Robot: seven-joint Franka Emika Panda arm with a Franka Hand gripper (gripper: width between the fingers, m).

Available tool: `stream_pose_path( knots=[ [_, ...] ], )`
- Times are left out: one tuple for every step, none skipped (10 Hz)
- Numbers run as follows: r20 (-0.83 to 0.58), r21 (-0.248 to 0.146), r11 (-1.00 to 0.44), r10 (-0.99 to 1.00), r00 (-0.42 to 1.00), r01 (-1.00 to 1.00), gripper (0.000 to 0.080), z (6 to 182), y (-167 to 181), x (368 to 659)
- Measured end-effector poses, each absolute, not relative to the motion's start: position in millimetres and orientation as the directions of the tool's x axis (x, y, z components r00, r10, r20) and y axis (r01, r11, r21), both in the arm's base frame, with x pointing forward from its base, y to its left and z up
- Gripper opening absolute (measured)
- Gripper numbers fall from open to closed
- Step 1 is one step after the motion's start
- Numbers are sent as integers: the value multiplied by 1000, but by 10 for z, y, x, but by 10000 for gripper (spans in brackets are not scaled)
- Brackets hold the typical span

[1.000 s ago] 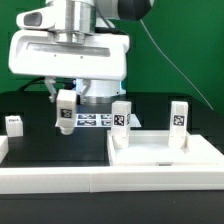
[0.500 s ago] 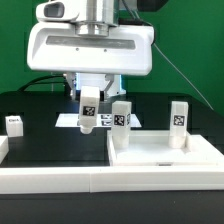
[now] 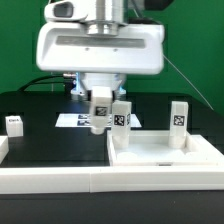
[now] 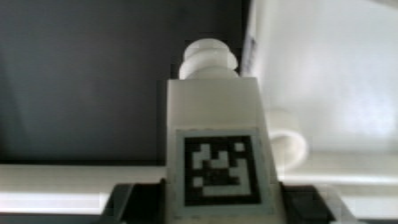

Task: Assemble square table

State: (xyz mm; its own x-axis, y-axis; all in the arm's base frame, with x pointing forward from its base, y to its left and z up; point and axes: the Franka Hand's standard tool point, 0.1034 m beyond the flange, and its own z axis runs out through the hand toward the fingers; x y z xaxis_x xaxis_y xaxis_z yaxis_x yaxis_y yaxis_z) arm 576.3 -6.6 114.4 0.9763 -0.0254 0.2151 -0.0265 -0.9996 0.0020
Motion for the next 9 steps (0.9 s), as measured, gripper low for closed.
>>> stream_pose_path(
  knots=[
    [213, -21, -996, -84, 973, -81, 290, 1174, 145, 5825],
    [209, -40, -991, -136, 968, -130, 290, 1195, 385, 5855],
    [206, -42, -989, -145, 968, -139, 290, 1181, 508, 5837],
    [207, -39, -991, -133, 969, -128, 290, 1179, 434, 5841],
    [207, -39, -991, -137, 969, -132, 290, 1178, 423, 5841],
    [206, -39, -991, -136, 969, -131, 290, 1176, 430, 5840],
    [209, -39, -991, -133, 969, -128, 290, 1176, 449, 5843],
    [220, -40, -993, -115, 969, -109, 290, 1179, 540, 5868],
    [225, -39, -996, -90, 970, -83, 290, 1183, 645, 5924]
  ],
)
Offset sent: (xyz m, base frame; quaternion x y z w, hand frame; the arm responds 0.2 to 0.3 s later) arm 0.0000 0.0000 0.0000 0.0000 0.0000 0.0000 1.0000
